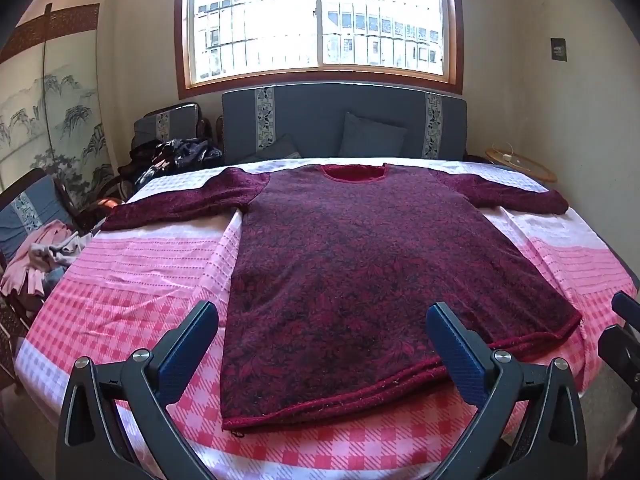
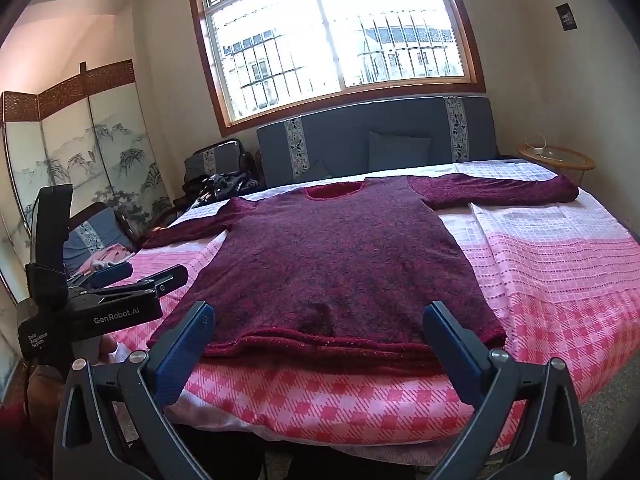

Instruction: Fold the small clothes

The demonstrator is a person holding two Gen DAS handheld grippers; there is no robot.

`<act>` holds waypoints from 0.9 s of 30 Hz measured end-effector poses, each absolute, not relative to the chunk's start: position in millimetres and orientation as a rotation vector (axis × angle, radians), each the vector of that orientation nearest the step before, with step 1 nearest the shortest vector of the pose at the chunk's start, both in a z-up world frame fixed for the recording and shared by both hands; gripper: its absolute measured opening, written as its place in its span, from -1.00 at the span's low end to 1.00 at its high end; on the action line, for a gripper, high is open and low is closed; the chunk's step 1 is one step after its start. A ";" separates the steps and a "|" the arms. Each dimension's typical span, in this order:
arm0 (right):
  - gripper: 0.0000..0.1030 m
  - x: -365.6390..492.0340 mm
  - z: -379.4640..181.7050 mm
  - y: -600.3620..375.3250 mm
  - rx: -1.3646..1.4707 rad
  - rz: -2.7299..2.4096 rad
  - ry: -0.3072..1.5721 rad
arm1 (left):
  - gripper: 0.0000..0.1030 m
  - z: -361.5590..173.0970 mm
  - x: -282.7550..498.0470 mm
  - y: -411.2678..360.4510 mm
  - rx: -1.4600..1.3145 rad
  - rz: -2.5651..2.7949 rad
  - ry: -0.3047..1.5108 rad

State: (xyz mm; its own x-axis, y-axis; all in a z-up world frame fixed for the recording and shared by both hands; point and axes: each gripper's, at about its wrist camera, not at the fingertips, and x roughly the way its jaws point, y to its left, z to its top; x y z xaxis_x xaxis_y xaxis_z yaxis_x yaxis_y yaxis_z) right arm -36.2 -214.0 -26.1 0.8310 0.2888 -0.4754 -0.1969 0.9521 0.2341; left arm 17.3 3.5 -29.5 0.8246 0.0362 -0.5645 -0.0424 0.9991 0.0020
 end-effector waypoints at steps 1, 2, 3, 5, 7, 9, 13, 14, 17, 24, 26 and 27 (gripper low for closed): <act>1.00 -33.1 -24.7 -213.5 0.171 0.252 0.534 | 1.00 -29.6 19.7 4.4 -0.012 0.045 0.601; 1.00 -29.9 -23.2 -213.7 0.169 0.251 0.535 | 1.00 -29.0 21.7 4.9 -0.013 0.046 0.601; 1.00 -27.0 -21.0 -214.0 0.171 0.253 0.534 | 1.00 -28.7 23.5 5.6 -0.016 0.045 0.601; 1.00 -21.5 -17.2 -214.1 0.168 0.248 0.533 | 1.00 -27.0 26.4 5.9 -0.012 0.053 0.598; 1.00 -16.1 -13.4 -213.1 0.160 0.245 0.531 | 1.00 -24.3 28.8 6.2 -0.010 0.058 0.589; 1.00 -10.5 -9.9 -211.4 0.155 0.246 0.529 | 1.00 -20.9 31.0 6.5 -0.007 0.066 0.578; 1.00 -0.7 -4.0 -207.8 0.143 0.254 0.522 | 1.00 -12.4 37.0 5.5 0.005 0.080 0.555; 1.00 -0.2 -1.7 -205.2 0.140 0.254 0.518 | 1.00 -9.9 38.9 4.8 0.007 0.083 0.549; 1.00 6.6 2.8 -203.4 0.140 0.258 0.516 | 1.00 -3.7 44.6 4.7 0.010 0.086 0.539; 1.00 25.2 8.7 -204.2 0.147 0.263 0.519 | 1.00 3.8 60.4 5.7 0.009 0.095 0.534; 1.00 30.4 9.6 -204.2 0.144 0.262 0.520 | 1.00 3.6 65.2 5.7 0.011 0.098 0.539; 1.00 33.2 9.7 -204.6 0.144 0.263 0.521 | 1.00 3.0 67.8 5.9 0.012 0.099 0.543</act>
